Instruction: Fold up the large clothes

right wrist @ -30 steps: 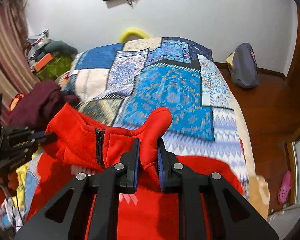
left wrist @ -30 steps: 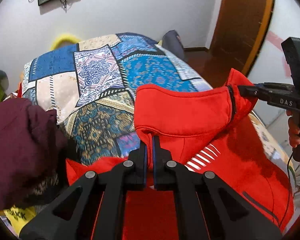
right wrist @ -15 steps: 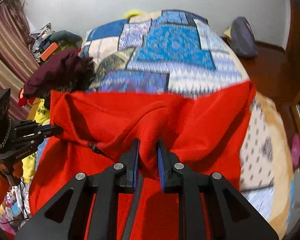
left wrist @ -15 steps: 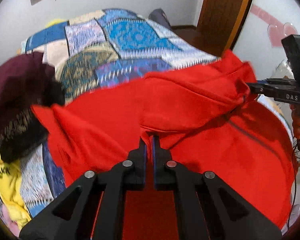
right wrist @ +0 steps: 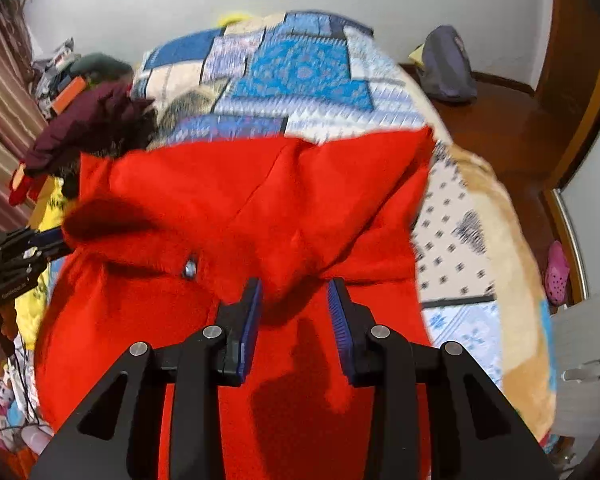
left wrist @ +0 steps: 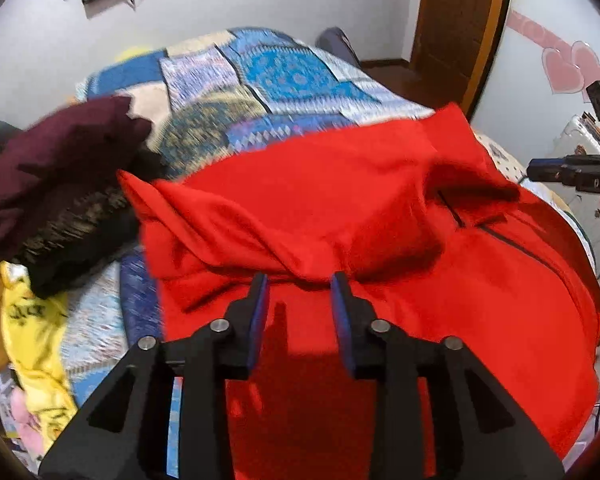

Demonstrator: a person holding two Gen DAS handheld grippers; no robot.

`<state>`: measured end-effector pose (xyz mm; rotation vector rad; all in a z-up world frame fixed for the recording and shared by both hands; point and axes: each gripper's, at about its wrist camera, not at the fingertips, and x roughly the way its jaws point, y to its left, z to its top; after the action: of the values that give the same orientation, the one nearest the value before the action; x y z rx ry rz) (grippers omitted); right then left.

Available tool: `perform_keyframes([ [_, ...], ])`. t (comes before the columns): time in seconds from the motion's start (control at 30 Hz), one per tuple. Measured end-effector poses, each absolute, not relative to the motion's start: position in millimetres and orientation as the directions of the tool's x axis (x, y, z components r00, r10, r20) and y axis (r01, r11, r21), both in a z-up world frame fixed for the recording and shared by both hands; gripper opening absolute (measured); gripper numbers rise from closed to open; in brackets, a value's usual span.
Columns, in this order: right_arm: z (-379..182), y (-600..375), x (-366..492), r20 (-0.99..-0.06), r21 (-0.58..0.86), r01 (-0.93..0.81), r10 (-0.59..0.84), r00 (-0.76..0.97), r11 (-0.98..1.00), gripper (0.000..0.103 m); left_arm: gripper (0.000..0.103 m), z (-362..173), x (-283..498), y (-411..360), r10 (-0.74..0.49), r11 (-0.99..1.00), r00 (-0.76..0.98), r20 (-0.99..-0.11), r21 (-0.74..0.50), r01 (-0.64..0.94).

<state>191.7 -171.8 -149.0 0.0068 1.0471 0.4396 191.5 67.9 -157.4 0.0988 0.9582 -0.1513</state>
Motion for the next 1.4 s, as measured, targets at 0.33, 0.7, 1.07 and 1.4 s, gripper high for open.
perform_keyframes([
  [0.33,-149.5,-131.8,224.5,-0.830,0.224,-0.367,0.374,0.414,0.903,0.040,0.070,-117.3,238.1,74.9,-0.079,0.996,0.656,-0.751,-0.037,0.078],
  [0.7,-218.5,-108.9,204.6,-0.909,0.218,-0.418,0.340,0.242,0.882,0.043,0.082,-202.2,239.3,44.4,-0.112,0.988,0.491,-0.864,-0.045,0.148],
  [1.07,-209.4,-135.1,182.7,-0.911,0.206,-0.374,0.317,0.265,0.904,0.056,0.092,-198.3,205.1,71.1,-0.151,0.988,0.502,-0.851,-0.136,0.067],
  [1.4,-163.4,-176.4,202.4,-0.844,0.230,-0.284,0.336,0.418,0.931,0.056,0.092,-149.4,189.0,134.5,-0.048,0.985,0.632,-0.774,-0.142,-0.099],
])
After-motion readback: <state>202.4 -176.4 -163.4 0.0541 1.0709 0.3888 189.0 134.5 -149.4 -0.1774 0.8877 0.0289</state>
